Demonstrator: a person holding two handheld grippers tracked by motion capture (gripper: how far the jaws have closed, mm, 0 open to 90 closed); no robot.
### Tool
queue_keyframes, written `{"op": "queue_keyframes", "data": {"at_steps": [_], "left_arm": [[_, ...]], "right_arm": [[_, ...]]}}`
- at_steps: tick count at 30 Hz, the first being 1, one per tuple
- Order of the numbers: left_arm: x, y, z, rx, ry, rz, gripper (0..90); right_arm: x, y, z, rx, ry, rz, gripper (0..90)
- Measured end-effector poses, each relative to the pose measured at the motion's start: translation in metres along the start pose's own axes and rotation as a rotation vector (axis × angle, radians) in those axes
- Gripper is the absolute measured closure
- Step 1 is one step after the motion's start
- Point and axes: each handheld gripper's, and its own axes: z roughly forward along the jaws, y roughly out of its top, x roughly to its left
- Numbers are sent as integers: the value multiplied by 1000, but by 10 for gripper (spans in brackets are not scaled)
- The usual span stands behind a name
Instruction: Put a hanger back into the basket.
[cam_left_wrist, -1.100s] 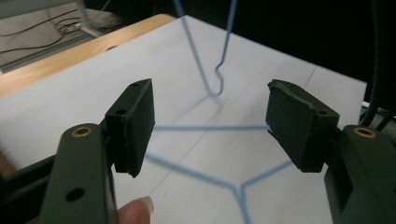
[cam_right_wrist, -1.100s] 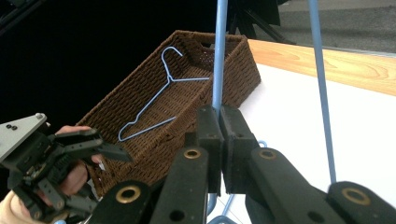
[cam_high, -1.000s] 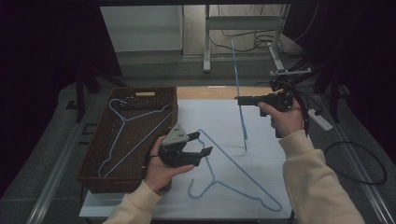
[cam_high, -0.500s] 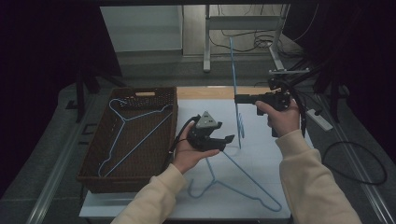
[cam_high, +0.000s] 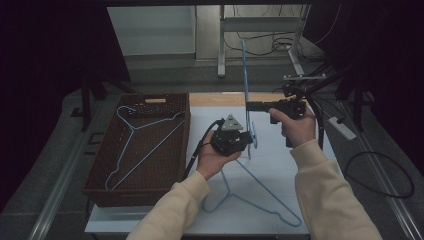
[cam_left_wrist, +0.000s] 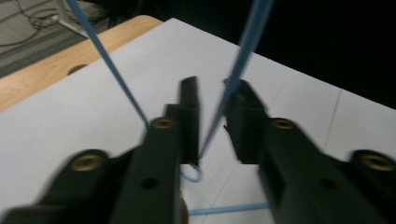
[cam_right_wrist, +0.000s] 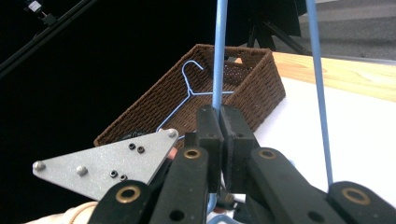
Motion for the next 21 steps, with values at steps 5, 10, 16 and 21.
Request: {"op": "queue_keyframes", "data": {"at_steps": [5,10,16,21], "left_arm": [[-4,2,-6,18,1,25,870],[2,2,-15,22,9,-12,872],[3,4,-30,11,-13,-37,873],[0,7,-44,30,-61,-45,873]], "right_arm": [[-2,-1,1,-17,-13,-35,838],[-2,0,-1,-64,-24,-72,624],[-4,-5,-18,-140,-74,-131,418],[-18,-19,-31,-156,-111,-120,395]]}}
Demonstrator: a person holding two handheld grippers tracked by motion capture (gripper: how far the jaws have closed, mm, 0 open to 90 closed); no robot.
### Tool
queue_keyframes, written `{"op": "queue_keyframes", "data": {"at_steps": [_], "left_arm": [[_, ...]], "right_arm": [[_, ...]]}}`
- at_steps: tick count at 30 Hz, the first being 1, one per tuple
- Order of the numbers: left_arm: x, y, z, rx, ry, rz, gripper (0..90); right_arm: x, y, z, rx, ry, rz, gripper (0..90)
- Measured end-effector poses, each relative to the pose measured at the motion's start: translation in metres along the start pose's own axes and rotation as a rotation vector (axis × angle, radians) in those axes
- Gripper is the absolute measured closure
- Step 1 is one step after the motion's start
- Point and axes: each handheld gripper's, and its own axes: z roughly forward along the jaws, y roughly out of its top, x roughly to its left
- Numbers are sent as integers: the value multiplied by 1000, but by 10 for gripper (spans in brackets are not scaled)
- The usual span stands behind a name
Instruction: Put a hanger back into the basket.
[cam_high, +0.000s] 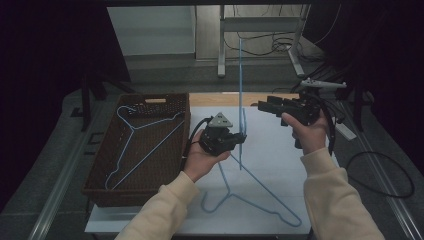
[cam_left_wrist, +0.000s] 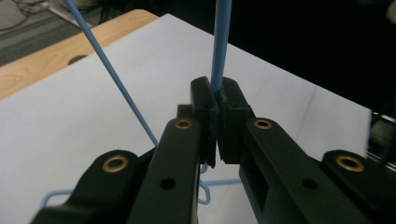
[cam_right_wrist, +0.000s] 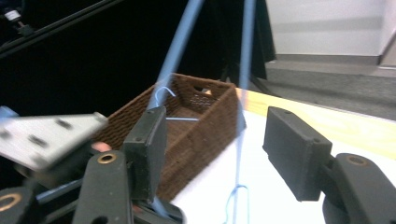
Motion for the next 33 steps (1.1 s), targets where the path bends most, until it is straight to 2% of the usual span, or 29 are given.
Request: {"op": "queue_keyframes", "data": {"at_steps": [3,7,14,17,19,20,23,33], "left_arm": [[-1,1,-10,19,-38,-9,872],[0,0,-23,43,-60,-18,872],[7,-3,-47,73,-86,-30,872],[10,-4,-54,84,-110,-36,871],[10,-4,-58,89,-116,-36,871],[11,-5,-62,94,-119,-33,871],[13,-5,-71,102,-128,-33,871],[28,-3,-111,110,-129,-39,871]], "right_arm": [[-9,-13,-6,17,-30,4,384],[-21,-33,-10,53,-44,7,383],[-30,-70,-8,112,-64,-17,376],[-32,-84,-7,130,-81,-35,366],[-32,-89,-6,137,-85,-38,363],[-33,-99,-6,152,-94,-45,359],[-34,-105,-7,160,-97,-46,358],[-43,-140,-14,184,-112,-47,331]]}}
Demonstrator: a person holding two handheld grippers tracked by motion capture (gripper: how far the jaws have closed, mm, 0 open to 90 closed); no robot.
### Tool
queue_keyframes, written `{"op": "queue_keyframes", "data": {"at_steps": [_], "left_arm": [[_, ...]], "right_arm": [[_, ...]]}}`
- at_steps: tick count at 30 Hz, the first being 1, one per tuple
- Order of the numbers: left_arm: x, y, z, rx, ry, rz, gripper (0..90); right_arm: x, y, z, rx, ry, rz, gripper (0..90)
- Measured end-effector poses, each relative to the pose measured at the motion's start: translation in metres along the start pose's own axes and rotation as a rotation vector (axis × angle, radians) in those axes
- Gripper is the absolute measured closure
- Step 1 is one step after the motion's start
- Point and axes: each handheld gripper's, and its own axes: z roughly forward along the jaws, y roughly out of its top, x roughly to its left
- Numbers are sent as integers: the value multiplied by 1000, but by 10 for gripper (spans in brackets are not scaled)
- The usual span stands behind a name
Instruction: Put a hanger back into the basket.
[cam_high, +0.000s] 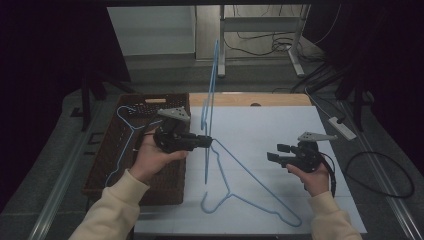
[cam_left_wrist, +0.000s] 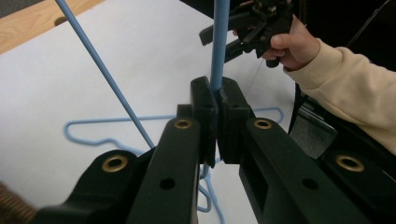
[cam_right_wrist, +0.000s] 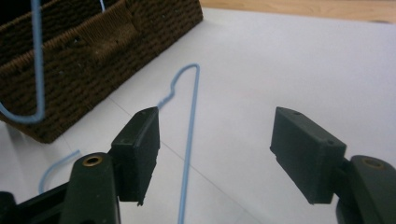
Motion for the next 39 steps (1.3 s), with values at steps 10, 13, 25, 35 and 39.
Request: {"op": "queue_keyframes", "data": {"at_steps": [10,13,25,35,39], "left_arm": [[17,0,-43,35,42,-6,871],[24,-2,-58,33,38,-15,871],[38,-4,-103,33,70,-16,872],[62,-31,-108,138,133,-53,872],[79,-52,-106,206,145,-82,872]], "right_arm": [[-5,-14,1,22,-19,8,324],[-5,-15,2,24,-21,5,323],[-7,-18,4,46,-32,13,320],[-7,-20,7,59,-32,18,318],[-7,-21,8,64,-34,10,318]]}}
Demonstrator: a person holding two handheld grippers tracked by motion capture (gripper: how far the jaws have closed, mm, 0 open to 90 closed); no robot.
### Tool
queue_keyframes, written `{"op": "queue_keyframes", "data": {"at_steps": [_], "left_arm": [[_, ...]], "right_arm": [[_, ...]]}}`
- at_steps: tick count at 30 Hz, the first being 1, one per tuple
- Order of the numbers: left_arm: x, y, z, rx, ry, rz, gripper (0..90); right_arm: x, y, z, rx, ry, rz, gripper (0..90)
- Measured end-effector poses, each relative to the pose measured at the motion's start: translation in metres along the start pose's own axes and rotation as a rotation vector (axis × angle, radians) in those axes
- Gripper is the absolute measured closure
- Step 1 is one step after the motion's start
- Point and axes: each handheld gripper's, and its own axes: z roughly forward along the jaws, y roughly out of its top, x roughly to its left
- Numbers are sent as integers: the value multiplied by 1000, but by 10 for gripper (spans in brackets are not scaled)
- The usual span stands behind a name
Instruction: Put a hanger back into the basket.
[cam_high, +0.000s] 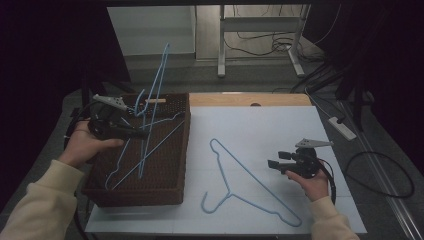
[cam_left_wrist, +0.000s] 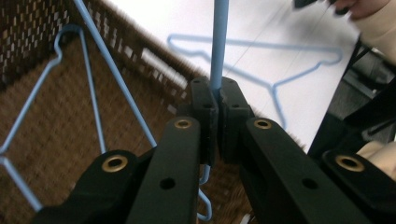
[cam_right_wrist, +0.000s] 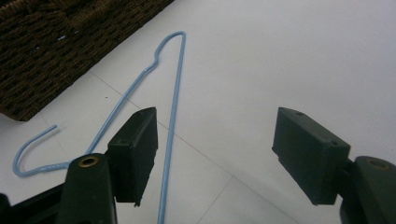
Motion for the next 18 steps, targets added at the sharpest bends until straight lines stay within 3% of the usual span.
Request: {"op": "queue_keyframes", "data": {"at_steps": [11,18], "left_arm": [[24,-29,28,106,2,-49,872],[34,-35,41,179,16,-53,872]], "right_arm": [[1,-1,2,10,-3,-6,315],[1,-2,4,22,-4,-8,313]]}}
